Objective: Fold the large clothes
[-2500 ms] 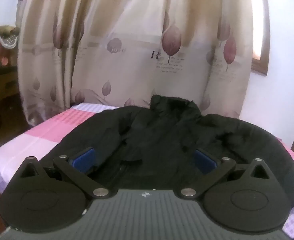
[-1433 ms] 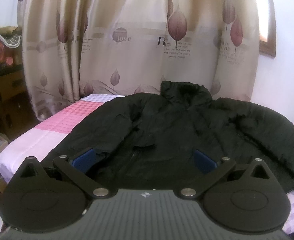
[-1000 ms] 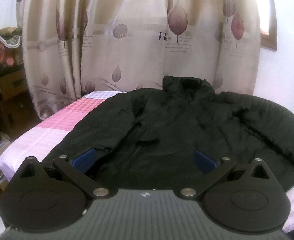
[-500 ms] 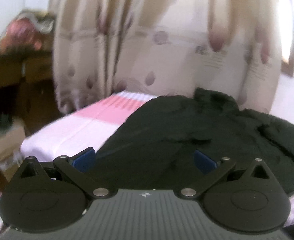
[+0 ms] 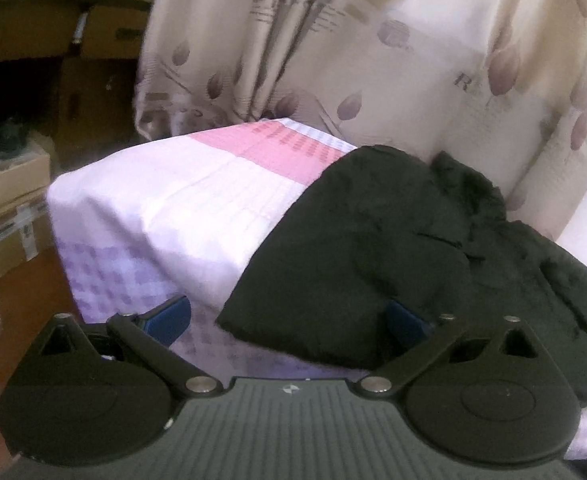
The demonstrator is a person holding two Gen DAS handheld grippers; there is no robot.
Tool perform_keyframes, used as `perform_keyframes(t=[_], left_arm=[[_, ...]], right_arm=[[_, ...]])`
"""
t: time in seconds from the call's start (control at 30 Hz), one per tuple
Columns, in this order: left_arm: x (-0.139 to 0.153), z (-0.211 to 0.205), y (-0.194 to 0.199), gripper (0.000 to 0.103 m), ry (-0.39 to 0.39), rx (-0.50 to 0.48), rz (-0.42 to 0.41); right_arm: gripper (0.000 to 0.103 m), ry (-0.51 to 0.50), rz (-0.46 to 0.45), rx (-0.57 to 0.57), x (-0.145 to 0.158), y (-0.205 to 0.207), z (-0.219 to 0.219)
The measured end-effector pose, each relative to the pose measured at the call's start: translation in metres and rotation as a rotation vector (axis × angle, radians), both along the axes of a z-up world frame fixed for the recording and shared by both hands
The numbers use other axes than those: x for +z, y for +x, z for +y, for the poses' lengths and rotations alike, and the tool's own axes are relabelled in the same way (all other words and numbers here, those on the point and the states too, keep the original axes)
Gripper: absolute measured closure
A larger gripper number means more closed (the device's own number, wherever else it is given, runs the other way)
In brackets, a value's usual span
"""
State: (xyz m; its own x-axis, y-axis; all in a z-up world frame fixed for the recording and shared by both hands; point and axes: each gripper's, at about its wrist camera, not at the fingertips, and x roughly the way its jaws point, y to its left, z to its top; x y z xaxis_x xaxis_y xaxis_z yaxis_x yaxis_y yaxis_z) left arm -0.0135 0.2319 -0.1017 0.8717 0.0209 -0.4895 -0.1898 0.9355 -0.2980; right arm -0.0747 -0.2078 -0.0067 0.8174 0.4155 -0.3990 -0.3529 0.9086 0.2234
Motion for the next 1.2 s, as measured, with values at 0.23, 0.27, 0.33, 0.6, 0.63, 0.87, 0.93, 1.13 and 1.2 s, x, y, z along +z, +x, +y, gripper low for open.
perform_keyframes(t=[0.23, 0.27, 0.33, 0.6, 0.63, 0.87, 0.93, 1.13, 1.2], left_arm=[[0.02, 0.002, 0.007, 0.099, 0.094, -0.009, -0.029], [0.027, 0.005, 0.008, 0.099, 0.103, 0.016, -0.044], [0.045, 0.019, 0.011, 0.101, 0.109, 0.08, -0.08], [0.135, 0.072, 0.061, 0.103, 0.25, 0.332, -0.22], [0.141, 0.077, 0.07, 0.103, 0.252, 0.351, -0.214], [0.135, 0.07, 0.069, 0.06, 0.109, 0.185, -0.115], [0.116, 0.066, 0.047, 0.015, 0.077, 0.148, -0.09], [0.046, 0.08, 0.009, 0.005, -0.107, 0.13, 0.062], [0.025, 0.089, 0.01, 0.007, -0.187, 0.126, 0.098]], right_arm=[[0.0, -0.008, 0.013, 0.004, -0.002, 0.002, 0.005], [0.0, -0.01, 0.013, 0.004, -0.002, 0.002, 0.005], [0.0, -0.014, 0.014, 0.004, -0.003, 0.002, 0.005], [0.0, -0.016, 0.023, 0.018, -0.004, 0.006, 0.007], [0.0, -0.015, 0.024, 0.02, -0.004, 0.006, 0.007], [0.0, -0.005, 0.026, 0.0, -0.004, 0.007, 0.002], [0.0, 0.006, 0.033, -0.008, -0.006, 0.008, 0.0], [0.0, 0.032, 0.068, 0.008, -0.011, 0.012, 0.0], [0.0, 0.031, 0.072, 0.016, -0.011, 0.012, 0.003]])
